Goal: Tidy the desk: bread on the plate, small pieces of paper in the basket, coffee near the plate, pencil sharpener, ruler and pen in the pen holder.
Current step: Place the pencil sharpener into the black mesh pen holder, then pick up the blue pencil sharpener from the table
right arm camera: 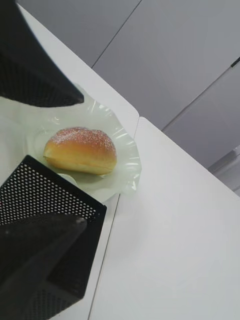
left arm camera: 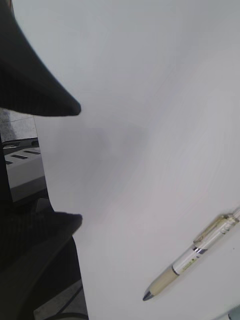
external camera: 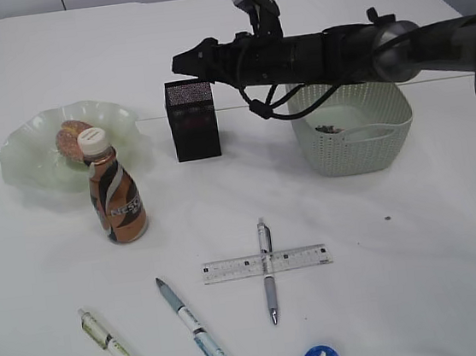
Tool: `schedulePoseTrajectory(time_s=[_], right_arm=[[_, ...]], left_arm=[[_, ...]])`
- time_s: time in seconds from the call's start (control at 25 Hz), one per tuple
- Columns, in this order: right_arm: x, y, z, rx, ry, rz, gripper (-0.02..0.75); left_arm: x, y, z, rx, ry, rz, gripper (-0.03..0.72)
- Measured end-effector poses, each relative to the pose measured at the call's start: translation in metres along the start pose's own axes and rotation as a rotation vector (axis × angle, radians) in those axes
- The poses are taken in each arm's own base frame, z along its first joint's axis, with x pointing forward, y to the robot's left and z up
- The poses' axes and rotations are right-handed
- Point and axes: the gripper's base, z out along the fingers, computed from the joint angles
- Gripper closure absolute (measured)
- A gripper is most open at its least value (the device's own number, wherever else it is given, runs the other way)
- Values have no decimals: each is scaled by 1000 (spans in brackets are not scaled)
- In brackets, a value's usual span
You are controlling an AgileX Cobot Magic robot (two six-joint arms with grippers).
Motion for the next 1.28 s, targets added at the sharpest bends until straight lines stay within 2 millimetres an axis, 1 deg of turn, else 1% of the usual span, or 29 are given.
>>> schedulePoseTrajectory(time_s=[0.2, 0.32, 0.4, 0.52, 0.64, 0.84, 1.0, 1.12, 1.24, 1.28], right_arm=[[1, 0, -1, -3, 17, 52, 242], [3, 3, -3, 16, 102, 32, 240], [0, 9, -8, 40, 180, 27, 240], [-13, 24, -19, 78, 274, 46, 239], [-28, 44, -35, 124, 376, 28, 240], [-53, 75, -72, 313, 548, 30, 282], [-66, 101, -94, 442, 608, -13, 295], [-62, 125, -106, 461, 658, -21, 295], [-42, 146, -113, 454, 755, -7, 295], [-32, 150, -115, 454, 796, -1, 295]], left_arm=[[0, 0, 0, 0, 0, 0, 244], [0, 0, 0, 0, 0, 0, 244], [0, 0, 0, 0, 0, 0, 244], [0, 0, 0, 0, 0, 0, 244], [0, 0, 0, 0, 0, 0, 244], [0, 0, 0, 0, 1, 0, 244], [0, 0, 0, 0, 1, 0, 244], [-2, 0, 0, -1, -18, 2, 244], [-4, 0, 0, -3, -41, 3, 244], [-5, 0, 0, -3, -51, 3, 244]])
